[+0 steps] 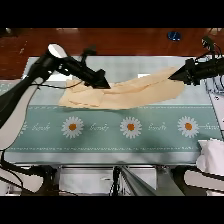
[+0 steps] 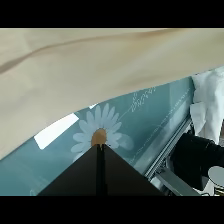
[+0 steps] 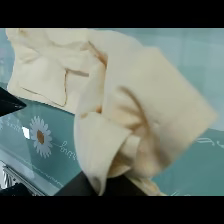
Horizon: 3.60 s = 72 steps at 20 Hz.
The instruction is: Fold the shirts.
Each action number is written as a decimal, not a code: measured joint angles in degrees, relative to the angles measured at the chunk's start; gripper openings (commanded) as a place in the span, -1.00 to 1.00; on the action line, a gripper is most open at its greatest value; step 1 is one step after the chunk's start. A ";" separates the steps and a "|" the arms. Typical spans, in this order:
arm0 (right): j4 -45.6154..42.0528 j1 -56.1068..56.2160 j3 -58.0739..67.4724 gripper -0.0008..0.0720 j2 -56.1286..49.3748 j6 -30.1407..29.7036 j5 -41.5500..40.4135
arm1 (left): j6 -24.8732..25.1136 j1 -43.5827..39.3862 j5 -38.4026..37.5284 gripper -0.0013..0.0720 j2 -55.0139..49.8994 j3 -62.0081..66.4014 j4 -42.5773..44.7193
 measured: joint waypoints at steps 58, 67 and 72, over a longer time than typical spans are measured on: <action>25.53 46.49 0.85 0.37 -12.02 -8.17 -50.27 | 13.70 34.73 -10.67 -0.88 25.35 -10.27 -3.34; -21.79 17.25 -0.11 0.53 3.21 6.51 -12.87 | 14.78 34.56 -9.88 -0.38 24.55 -15.08 8.59; -21.16 7.54 -10.84 0.54 3.23 9.14 -13.03 | 14.21 34.56 -9.42 0.34 23.30 -15.89 11.56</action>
